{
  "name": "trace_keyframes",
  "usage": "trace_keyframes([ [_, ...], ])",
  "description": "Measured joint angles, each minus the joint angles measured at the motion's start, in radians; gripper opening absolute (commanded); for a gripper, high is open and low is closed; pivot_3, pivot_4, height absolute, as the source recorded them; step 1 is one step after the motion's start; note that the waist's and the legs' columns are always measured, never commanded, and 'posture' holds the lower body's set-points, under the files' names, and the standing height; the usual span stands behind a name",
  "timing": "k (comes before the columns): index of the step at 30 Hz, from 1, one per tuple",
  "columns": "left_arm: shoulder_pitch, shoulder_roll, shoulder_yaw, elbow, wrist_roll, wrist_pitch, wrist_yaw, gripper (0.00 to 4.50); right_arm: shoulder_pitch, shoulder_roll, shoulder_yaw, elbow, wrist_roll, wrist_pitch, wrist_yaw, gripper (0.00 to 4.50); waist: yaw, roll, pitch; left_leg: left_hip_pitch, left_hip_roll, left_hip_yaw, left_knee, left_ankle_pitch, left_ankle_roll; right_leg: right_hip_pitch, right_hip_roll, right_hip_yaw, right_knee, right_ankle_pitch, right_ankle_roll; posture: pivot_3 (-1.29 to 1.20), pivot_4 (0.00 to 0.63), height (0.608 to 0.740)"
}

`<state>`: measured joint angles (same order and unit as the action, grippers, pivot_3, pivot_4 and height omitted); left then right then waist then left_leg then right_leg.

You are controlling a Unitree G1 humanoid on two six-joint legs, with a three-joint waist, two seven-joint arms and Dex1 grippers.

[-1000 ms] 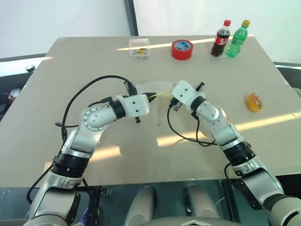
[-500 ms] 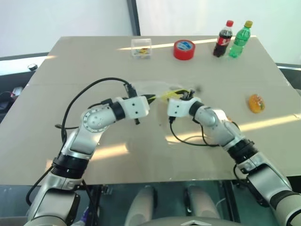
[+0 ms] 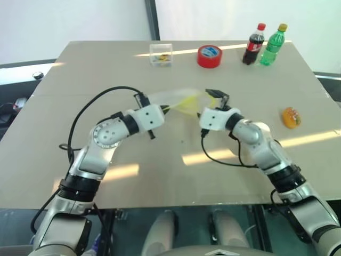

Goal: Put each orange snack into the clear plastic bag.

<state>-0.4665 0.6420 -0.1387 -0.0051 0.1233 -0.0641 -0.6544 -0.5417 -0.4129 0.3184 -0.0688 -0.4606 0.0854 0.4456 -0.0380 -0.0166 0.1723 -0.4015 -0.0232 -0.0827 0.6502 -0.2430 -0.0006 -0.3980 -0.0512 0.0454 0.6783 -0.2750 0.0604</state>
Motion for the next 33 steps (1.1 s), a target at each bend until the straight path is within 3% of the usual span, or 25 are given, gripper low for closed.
trace_keyframes([
  [2, -0.002, -0.002, 0.002, 0.019, 0.000, -0.001, 0.001, 0.00, 0.049, -0.001, -0.035, -0.081, 0.026, 0.068, 0.029, 4.46, 0.000, 0.000, 0.000, 0.000, 0.000, 0.000, 0.000, 0.000, 0.000, 0.000, 0.000, 0.000, 0.000, 0.000, 0.000, 0.00, 0.150, 0.740],
  [10, -0.017, -0.012, 0.008, 0.070, 0.003, -0.033, 0.003, 0.00, 0.367, 0.045, -0.265, -0.482, 0.162, 0.635, 0.115, 4.46, 0.004, 0.000, 0.000, 0.000, 0.000, -0.001, 0.001, 0.000, 0.000, 0.001, 0.000, -0.001, 0.000, 0.000, 0.000, 0.00, 0.150, 0.740],
  [18, -0.029, -0.017, 0.008, 0.101, 0.008, -0.054, -0.001, 0.00, 0.455, 0.058, -0.384, -0.519, 0.230, 0.851, 0.085, 4.46, 0.001, 0.000, 0.000, 0.002, 0.000, -0.001, 0.001, 0.000, 0.000, 0.003, 0.000, -0.001, 0.001, 0.000, 0.000, 0.00, 0.150, 0.740],
  [20, -0.036, -0.020, 0.008, 0.107, 0.010, -0.056, -0.002, 0.00, 0.460, 0.059, -0.392, -0.513, 0.251, 0.856, 0.079, 3.91, 0.000, 0.000, 0.000, 0.002, 0.000, -0.001, 0.001, 0.000, 0.000, 0.003, 0.000, -0.001, 0.000, 0.000, 0.000, 0.00, 0.150, 0.740],
  [22, -0.043, -0.022, 0.008, 0.108, 0.010, -0.058, -0.004, 0.00, 0.462, 0.056, -0.396, -0.493, 0.274, 0.846, 0.064, 2.97, 0.000, 0.000, 0.000, 0.002, 0.000, -0.001, 0.001, 0.000, 0.000, 0.003, 0.000, -0.001, 0.000, 0.000, 0.000, 0.00, 0.150, 0.740],
  [24, -0.043, -0.023, 0.008, 0.108, 0.010, -0.058, -0.004, 0.00, 0.462, 0.055, -0.396, -0.489, 0.277, 0.845, 0.061, 2.56, 0.001, 0.000, 0.000, 0.002, 0.000, -0.001, 0.001, 0.000, 0.000, 0.003, 0.000, -0.001, 0.000, 0.000, 0.000, 0.00, 0.150, 0.740],
  [28, -0.043, -0.025, 0.008, 0.108, 0.010, -0.058, -0.008, 0.00, 0.447, 0.043, -0.395, -0.483, 0.316, 0.828, 0.051, 1.03, 0.000, 0.000, 0.000, 0.002, 0.000, -0.001, 0.001, 0.000, 0.000, 0.003, 0.000, -0.001, 0.000, 0.000, 0.000, 0.00, 0.150, 0.740],
  [33, -0.042, -0.026, 0.008, 0.107, 0.009, -0.056, -0.013, 0.00, 0.403, 0.042, -0.365, -0.485, 0.366, 0.817, 0.054, 1.03, -0.004, 0.000, 0.000, 0.002, 0.000, -0.001, 0.001, 0.000, 0.000, 0.003, 0.000, -0.001, 0.001, 0.000, 0.000, 0.00, 0.150, 0.740],
])
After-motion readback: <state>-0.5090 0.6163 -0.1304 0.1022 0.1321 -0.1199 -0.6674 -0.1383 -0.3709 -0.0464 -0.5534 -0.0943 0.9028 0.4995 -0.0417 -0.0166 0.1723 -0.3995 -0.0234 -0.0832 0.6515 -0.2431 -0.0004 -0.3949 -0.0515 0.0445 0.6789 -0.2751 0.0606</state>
